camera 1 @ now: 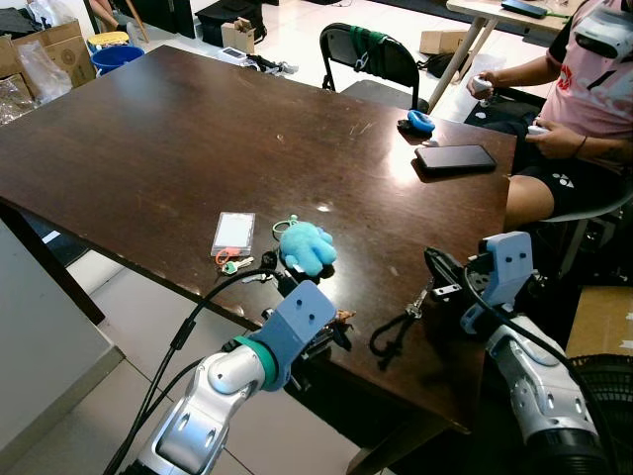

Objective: Hang keys on a hook

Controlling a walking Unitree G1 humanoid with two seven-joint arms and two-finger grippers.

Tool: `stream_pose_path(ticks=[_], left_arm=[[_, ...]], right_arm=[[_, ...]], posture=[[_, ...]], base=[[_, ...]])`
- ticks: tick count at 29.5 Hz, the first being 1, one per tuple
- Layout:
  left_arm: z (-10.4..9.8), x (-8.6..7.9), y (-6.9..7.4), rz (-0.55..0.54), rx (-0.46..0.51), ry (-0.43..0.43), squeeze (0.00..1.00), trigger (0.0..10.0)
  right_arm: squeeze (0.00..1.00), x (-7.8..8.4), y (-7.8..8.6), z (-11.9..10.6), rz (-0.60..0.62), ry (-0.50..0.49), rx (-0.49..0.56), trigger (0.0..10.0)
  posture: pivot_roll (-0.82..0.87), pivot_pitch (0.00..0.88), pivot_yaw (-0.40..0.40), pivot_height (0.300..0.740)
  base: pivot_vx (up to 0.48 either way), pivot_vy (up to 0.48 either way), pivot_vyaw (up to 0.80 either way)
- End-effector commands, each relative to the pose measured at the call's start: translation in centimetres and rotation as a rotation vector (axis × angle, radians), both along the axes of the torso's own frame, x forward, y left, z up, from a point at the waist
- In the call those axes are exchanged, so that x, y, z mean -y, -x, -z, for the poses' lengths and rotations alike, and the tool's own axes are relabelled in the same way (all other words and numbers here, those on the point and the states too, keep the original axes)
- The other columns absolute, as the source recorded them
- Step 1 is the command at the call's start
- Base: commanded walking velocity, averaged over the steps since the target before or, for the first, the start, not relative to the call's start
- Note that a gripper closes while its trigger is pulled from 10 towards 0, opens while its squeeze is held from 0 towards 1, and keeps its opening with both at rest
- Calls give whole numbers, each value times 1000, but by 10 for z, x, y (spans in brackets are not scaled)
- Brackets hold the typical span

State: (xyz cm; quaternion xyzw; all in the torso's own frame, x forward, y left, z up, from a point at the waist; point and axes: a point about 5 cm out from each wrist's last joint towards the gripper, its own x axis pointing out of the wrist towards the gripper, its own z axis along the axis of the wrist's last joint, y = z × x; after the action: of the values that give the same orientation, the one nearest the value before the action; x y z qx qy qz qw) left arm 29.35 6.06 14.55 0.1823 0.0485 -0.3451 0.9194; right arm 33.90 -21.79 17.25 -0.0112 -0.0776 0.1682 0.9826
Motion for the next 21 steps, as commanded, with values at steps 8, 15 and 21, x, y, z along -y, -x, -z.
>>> stream_pose_path(ticks=[8,15,21], left_arm=[[4,3,2,3,-21,12,0,1490],[0,1,0,-33,-4,35,0,0],[-39,-5,-11,-135,134,192,0,10000]], right_arm=[[0,4,1,3,10,3,-10,10000],[0,5,1,3,13,3,-8,10000],[0,2,2,1,9,-2,-3,10000]], posture=[[41,186,74,740],[41,187,74,740],[47,182,75,740]], base=[[0,0,0],[0,0,0],[0,0,0]])
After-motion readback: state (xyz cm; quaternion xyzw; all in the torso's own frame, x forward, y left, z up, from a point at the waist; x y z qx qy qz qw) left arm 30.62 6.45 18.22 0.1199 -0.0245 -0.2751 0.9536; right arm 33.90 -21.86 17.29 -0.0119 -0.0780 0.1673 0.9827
